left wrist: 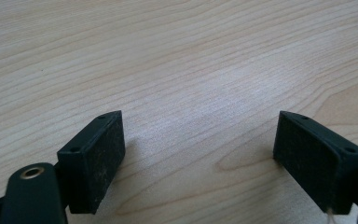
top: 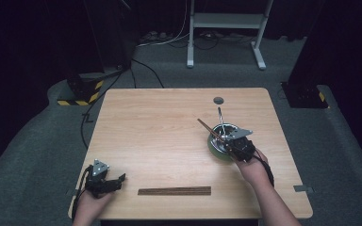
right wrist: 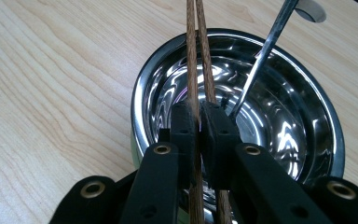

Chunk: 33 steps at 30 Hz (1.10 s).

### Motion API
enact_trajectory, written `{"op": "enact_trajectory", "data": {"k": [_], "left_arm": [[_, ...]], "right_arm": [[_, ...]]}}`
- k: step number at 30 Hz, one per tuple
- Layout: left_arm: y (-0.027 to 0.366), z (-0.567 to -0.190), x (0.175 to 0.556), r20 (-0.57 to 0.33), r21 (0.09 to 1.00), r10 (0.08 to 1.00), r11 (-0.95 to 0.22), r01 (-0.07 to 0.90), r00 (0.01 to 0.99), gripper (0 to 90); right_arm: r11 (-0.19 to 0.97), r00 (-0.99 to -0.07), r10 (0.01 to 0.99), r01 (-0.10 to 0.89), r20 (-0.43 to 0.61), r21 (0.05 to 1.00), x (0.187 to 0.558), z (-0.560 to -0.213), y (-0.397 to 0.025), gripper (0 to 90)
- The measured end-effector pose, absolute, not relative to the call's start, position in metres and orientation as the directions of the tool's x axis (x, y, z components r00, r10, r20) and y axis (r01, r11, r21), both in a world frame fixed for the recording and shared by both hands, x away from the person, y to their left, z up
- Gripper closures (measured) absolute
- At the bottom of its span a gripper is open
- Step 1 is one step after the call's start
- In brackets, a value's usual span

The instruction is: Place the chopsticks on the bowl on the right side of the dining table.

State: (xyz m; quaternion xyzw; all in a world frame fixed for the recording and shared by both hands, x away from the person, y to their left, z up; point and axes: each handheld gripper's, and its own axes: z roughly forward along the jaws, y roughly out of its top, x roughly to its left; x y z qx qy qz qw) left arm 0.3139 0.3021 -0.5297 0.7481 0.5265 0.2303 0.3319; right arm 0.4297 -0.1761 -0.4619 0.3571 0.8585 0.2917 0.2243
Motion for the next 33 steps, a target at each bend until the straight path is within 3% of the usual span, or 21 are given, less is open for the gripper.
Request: {"op": "enact_trajectory", "data": {"k": [5,14,22,25,33], "left_arm": [[0.302,-0.53,0.314,-0.004,0.739,0.94,-0.227,0.634,0.342,16.5],[0.302,-0.53,0.314,-0.004,0.74,0.94,-0.228,0.633,0.342,16.5],[0.302,-0.53,0.314,-0.007,0.742,0.941,-0.222,0.632,0.339,16.5],[0.302,-0.53,0.314,-0.007,0.743,0.941,-0.223,0.631,0.339,16.4],[0.302,-0.53,0.314,-0.007,0.743,0.941,-0.222,0.631,0.339,16.5]], "right_arm": [[0.58,-0.652,0.737,0.47,-0.181,0.666,0.429,-0.46,-0.176,81.6],[0.563,-0.63,0.754,0.475,-0.186,0.676,0.437,-0.45,-0.169,66.7],[0.584,-0.637,0.748,0.5,-0.185,0.639,0.448,-0.46,-0.165,70.5],[0.59,-0.645,0.743,0.502,-0.181,0.633,0.45,-0.461,-0.165,76.7],[0.601,-0.671,0.721,0.482,-0.172,0.637,0.446,-0.461,-0.169,77.6]]}}
